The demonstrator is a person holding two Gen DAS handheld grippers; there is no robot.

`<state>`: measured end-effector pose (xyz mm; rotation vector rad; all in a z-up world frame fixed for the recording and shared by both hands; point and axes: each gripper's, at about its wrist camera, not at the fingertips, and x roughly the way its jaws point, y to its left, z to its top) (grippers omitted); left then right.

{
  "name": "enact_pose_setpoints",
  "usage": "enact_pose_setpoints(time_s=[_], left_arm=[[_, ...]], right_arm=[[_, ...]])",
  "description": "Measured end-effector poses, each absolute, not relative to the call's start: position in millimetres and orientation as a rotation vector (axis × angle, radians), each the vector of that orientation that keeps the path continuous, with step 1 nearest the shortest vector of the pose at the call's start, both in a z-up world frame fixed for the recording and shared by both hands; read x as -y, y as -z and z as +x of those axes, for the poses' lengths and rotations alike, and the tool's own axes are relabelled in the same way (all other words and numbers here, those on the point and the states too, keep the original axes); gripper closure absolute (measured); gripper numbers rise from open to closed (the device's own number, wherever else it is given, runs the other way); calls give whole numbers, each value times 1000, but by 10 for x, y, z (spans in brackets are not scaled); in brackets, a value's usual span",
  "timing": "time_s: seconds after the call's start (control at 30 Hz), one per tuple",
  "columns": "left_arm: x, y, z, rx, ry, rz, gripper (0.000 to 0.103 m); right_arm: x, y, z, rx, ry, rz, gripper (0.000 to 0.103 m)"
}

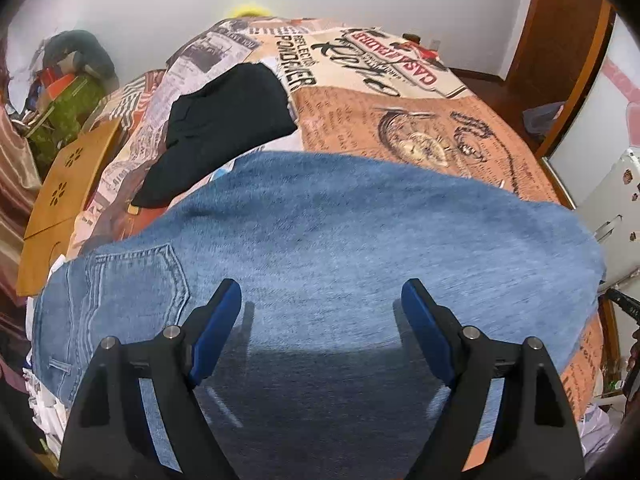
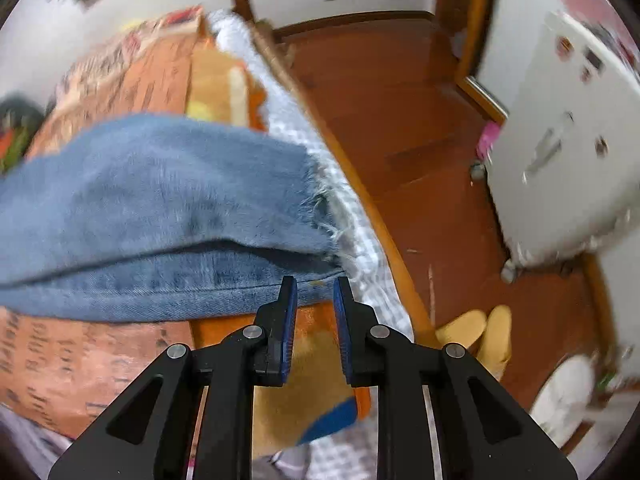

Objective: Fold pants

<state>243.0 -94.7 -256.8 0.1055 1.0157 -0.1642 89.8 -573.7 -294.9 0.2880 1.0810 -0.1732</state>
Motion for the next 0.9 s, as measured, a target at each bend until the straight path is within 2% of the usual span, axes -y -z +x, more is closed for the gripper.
enact_pose_setpoints(time_s=[0.07,0.13,0.17,0.2,0.47,0.7,0.73,0.77,0.8,0.83,0.9], left_arm=[[995,2545,2437,-1010,175,104,20],[1053,2542,2439,-1008,186,103,20],[1084,2550,2437,-1010,195,104,20],[1109,2562,2427,-1011,201,107,20],[1225,2745,2422,-1055,213,142,20],[1210,2789,2449,-1062,214,123,20],[1210,2789,2454,-1062,214,122,20],[1211,2789,2458,-1062,212,121,20],[1216,2786,2459,-1062,211,122,20],[1218,2784,2457,-1061,210,125,20],[1223,2776,2451,-1060,205,129,20]], right_arm=[[5734,2832,890,-1036,141,353,84],[5678,2776,929,-1001,108,413,67],[5647,2778,942,-987,97,444,52],[5620,2786,958,-969,87,484,45],[5581,3181,1102,-993,79,709,44],[5688,3188,1192,-921,143,762,44],[5686,3188,1219,-919,139,758,45],[5678,3188,1236,-911,133,754,53],[5666,3185,1250,-904,123,747,67],[5666,3180,1250,-901,117,741,73],[5658,3131,1228,-880,116,712,92]])
